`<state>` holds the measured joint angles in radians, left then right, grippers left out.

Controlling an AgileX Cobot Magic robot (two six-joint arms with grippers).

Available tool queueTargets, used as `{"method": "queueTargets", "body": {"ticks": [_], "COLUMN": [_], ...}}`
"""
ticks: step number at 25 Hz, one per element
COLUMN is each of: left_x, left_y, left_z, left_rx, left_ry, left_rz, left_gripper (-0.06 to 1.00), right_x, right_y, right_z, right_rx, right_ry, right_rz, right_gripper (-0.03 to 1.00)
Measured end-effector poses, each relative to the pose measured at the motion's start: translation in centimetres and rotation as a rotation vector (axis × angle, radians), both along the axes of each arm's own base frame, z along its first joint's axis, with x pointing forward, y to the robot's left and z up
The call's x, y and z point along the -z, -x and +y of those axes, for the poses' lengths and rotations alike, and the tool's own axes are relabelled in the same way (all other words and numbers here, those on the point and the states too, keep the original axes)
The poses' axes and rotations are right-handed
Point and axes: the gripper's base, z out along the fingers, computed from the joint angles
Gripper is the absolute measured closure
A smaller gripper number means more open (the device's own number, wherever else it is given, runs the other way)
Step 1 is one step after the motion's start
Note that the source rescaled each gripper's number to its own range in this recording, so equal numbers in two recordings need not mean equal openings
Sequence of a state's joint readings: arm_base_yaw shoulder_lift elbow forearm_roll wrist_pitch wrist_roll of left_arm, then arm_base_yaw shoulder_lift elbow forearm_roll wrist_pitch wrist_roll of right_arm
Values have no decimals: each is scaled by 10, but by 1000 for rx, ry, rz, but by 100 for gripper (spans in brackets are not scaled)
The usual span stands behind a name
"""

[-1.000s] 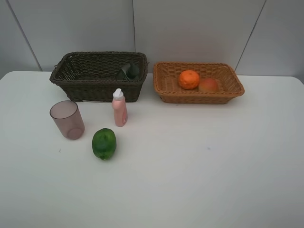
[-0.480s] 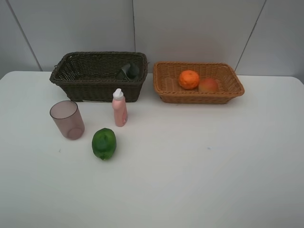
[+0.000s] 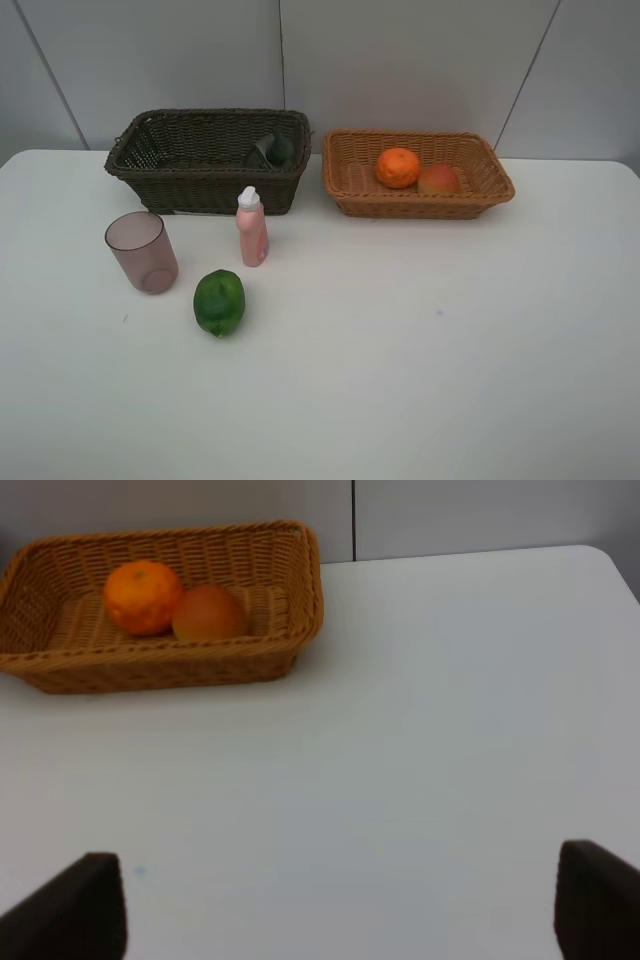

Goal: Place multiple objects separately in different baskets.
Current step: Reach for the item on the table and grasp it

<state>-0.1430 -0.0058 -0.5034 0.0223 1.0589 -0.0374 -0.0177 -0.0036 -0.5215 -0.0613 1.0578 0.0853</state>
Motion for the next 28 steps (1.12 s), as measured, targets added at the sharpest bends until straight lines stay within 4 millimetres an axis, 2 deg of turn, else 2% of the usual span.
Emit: {"method": "queueTargets", "body": {"ticks": [6, 10, 11, 16, 20, 24, 28], "left_x": [-1, -15, -26, -56, -68, -63, -42], "left_y": [0, -9, -22, -72, -121, -176, -225], "left_z": [0, -2, -4, -10, -17, -25, -34], "left_rx": [2, 7, 12, 38, 45, 50, 63], "left_ry": [2, 0, -15, -88, -112, -132, -157], "left_rz": [-4, 30, 61, 168, 293, 450, 621], "left_gripper": [-6, -6, -6, -6, -6, -6, -6], "right_x": [0, 0, 0, 0, 0, 0, 0], "right_y": [0, 0, 0, 0, 0, 0, 0], "right_z": [0, 0, 0, 0, 0, 0, 0], "right_rx": [0, 0, 0, 0, 0, 0, 0], "right_ry": [0, 0, 0, 0, 0, 0, 0], "right_rz": [0, 0, 0, 0, 0, 0, 0], "right_gripper": [9, 9, 9, 9, 9, 9, 9]}}
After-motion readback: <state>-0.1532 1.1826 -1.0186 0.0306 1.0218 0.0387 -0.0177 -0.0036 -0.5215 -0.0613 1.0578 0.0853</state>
